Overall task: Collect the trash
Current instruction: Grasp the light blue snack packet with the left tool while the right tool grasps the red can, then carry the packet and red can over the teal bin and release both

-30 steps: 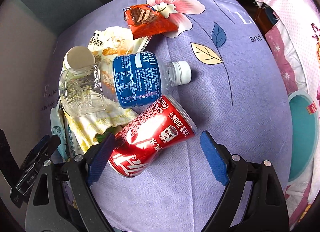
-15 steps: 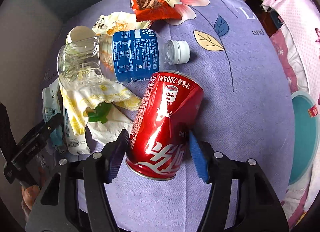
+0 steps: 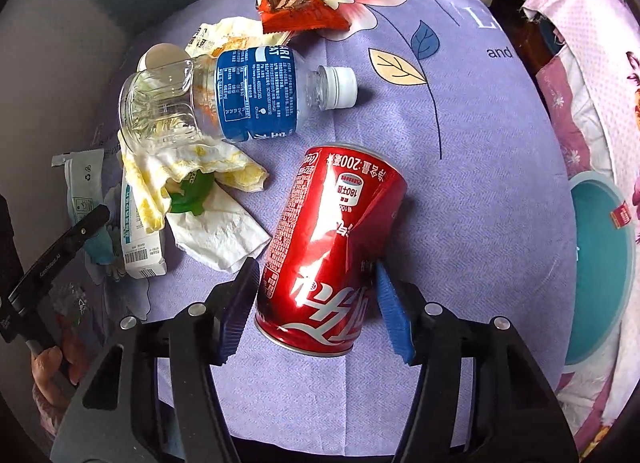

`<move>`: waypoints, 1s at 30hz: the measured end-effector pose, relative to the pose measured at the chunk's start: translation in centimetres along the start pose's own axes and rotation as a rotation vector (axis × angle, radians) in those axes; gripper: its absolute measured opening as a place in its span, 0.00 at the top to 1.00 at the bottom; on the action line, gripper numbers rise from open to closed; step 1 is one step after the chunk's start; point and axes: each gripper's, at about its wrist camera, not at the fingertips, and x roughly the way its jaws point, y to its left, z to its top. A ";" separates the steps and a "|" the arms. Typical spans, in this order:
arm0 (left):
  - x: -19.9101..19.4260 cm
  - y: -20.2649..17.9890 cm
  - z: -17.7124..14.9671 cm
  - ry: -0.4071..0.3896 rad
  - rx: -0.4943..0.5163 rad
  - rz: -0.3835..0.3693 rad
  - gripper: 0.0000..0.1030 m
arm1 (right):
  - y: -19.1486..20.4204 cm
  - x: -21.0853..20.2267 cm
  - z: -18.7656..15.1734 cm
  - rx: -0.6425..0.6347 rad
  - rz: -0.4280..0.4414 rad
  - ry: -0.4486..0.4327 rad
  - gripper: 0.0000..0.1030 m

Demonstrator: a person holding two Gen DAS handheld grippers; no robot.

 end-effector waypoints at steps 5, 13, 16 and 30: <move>-1.0 -2.1 0.0 -0.004 0.049 -0.061 0.71 | -1.0 0.4 0.5 0.019 0.033 -0.021 0.46; -1.1 -6.9 -0.8 0.034 0.129 -0.141 0.71 | -1.9 -2.8 -0.4 0.017 0.044 -0.106 0.49; -1.4 -9.2 -1.3 0.034 0.180 -0.156 0.71 | -3.2 -4.0 -0.5 0.037 0.062 -0.131 0.49; 0.1 -18.7 -3.1 0.101 0.350 -0.215 0.71 | -9.6 -7.5 -2.8 0.152 0.131 -0.228 0.48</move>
